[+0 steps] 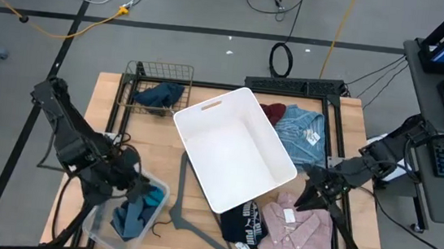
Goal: Pick & Place Cloths
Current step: Put the pink shirt into the white bin
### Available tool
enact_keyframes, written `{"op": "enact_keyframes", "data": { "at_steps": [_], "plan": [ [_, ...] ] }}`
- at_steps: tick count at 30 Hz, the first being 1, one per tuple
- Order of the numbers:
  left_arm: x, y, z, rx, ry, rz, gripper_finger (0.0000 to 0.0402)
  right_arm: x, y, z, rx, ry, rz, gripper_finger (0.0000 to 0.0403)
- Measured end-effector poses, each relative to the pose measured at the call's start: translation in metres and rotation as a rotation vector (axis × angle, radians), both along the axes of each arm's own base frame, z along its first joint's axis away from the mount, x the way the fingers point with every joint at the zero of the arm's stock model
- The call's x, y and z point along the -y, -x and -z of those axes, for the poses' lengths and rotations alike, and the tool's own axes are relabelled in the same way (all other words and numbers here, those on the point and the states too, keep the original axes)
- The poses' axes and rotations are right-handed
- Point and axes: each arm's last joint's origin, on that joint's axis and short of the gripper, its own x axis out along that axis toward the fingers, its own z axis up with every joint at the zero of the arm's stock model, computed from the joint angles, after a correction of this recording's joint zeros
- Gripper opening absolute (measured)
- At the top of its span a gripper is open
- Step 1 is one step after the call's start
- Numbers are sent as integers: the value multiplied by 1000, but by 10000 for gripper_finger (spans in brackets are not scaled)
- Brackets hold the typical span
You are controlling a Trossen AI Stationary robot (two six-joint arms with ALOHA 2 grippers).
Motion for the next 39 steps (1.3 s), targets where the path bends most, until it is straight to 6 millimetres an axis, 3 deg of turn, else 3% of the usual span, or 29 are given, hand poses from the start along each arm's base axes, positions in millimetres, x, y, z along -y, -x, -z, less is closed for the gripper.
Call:
{"op": "enact_keyframes", "data": {
  "at_steps": [12,23,39],
  "plan": [
    [-18,10,-20,186,-234,40,232,-27,0,19,-238,-41,-20,43],
    [-20,7,-56,441,-649,141,232,-63,0,41,-397,7,-12,3],
    [-28,14,-63,473,-656,125,232,-90,14,83,-726,169,156,0]
  ]
}}
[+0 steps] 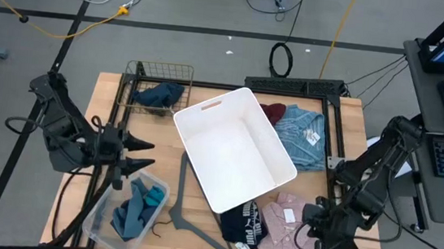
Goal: Pick & Place Cloths
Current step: Put the pink shirt into the white bin
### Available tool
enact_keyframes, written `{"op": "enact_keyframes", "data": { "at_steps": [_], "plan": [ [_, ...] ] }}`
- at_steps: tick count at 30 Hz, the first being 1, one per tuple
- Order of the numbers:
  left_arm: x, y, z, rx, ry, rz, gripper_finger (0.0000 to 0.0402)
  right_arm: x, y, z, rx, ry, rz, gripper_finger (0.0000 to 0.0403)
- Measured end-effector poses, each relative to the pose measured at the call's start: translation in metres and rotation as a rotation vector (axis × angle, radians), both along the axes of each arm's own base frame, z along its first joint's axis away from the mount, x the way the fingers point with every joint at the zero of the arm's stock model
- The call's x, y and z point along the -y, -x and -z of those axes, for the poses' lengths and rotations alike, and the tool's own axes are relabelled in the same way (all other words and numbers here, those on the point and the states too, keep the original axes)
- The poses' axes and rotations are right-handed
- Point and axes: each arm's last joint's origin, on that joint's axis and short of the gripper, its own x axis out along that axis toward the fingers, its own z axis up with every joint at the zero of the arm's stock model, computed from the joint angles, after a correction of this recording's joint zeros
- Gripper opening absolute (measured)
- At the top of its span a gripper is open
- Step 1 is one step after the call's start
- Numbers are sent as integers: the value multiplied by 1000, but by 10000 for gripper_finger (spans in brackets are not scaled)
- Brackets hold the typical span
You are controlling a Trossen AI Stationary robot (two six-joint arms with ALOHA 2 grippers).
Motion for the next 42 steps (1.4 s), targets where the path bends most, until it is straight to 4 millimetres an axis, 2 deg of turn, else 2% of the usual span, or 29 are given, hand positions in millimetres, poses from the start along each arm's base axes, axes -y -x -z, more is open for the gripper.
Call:
{"op": "enact_keyframes", "data": {
  "at_steps": [7,12,17,27,31,35,42],
  "plan": [
    [0,0,0,-1,-4,1,232,-6,-2,13,-130,20,76,5],
    [0,0,0,-1,-4,0,232,-5,-2,14,-145,27,103,33],
    [0,0,0,-1,-2,1,232,-5,-2,14,-144,27,102,89],
    [0,0,0,0,1,0,232,-4,-3,14,-84,69,133,229],
    [0,0,0,0,2,0,232,-4,-3,15,-71,89,100,266],
    [0,0,0,-1,-2,0,232,-5,-4,20,-90,128,83,282],
    [0,0,0,-3,-6,1,232,-13,-10,33,-122,174,86,274]
  ]
}}
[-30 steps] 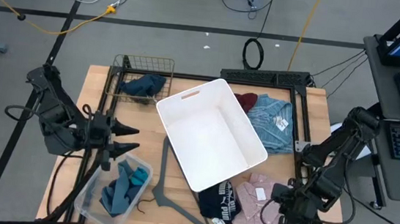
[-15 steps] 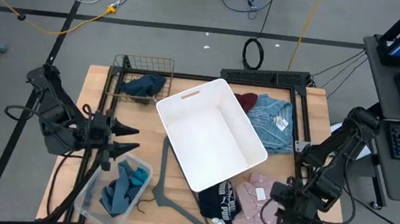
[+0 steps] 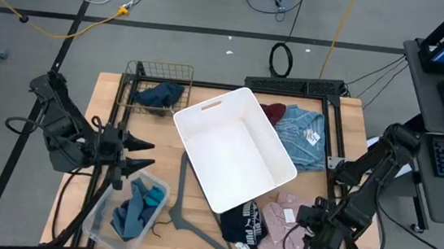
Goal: Pick & Place Cloths
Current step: Put the pink shirt into the white bin
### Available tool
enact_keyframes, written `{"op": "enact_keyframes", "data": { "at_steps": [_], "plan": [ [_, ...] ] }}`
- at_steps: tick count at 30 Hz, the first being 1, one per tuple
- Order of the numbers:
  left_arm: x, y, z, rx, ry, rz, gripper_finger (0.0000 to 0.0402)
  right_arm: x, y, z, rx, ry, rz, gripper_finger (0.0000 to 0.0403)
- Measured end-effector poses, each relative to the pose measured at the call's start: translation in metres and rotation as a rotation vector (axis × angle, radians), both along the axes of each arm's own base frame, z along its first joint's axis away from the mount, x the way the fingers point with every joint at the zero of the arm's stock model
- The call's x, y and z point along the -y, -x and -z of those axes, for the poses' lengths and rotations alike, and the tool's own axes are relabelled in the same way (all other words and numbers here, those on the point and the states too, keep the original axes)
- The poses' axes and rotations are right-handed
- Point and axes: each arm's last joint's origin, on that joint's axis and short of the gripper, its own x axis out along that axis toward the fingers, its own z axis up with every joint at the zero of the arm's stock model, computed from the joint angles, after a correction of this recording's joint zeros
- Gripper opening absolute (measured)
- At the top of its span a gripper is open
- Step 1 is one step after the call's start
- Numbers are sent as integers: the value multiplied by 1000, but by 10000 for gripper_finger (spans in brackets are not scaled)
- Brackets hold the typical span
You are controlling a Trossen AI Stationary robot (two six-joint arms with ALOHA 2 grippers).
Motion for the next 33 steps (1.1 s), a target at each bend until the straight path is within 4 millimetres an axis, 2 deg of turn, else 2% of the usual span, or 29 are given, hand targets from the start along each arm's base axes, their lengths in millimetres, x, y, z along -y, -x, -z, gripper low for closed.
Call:
{"op": "enact_keyframes", "data": {
  "at_steps": [9,15,21,27,33],
  "plan": [
    [0,0,0,0,-2,0,232,-8,-9,25,-74,109,11,279],
    [0,0,0,0,-1,0,232,-9,-21,50,-154,221,0,287],
    [0,0,0,2,8,-1,232,-17,-33,81,-231,197,-74,301],
    [0,0,0,3,13,-2,232,-13,-26,117,-253,108,-19,302],
    [0,0,0,4,16,-3,232,-1,-16,127,-316,126,45,290]
  ]
}}
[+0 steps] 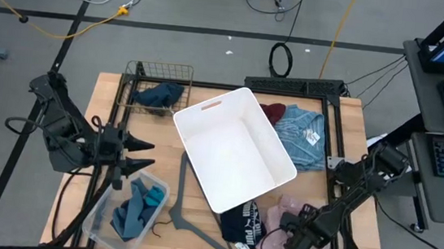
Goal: Pick & Place Cloths
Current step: Put the pink shirt into the white bin
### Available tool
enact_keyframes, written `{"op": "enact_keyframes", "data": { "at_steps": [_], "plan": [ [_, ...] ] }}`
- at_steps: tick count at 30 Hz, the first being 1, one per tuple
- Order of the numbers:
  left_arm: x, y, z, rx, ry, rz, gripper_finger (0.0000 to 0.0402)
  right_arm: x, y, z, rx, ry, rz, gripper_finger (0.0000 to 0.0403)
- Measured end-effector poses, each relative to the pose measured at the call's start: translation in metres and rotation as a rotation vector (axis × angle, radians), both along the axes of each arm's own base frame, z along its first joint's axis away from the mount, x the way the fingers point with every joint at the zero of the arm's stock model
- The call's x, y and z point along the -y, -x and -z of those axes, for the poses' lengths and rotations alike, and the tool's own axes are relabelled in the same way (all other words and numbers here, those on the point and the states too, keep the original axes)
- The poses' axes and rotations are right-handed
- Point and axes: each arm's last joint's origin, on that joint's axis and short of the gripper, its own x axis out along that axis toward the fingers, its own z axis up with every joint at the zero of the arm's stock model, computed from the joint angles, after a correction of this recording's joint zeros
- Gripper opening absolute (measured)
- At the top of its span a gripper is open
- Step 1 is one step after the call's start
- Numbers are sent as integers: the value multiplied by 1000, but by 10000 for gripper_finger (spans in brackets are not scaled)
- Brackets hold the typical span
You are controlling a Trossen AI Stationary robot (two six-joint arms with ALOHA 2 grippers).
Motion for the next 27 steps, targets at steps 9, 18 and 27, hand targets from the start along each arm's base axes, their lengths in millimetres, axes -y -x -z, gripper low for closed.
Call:
{"op": "enact_keyframes", "data": {
  "at_steps": [9,18,27],
  "plan": [
    [0,0,0,2,13,-2,232,3,2,3,-49,-28,69,219],
    [-1,0,0,8,4,-26,232,2,2,4,-50,-32,129,71],
    [-1,0,0,9,7,-27,232,3,2,3,-39,-8,149,22]
  ]
}}
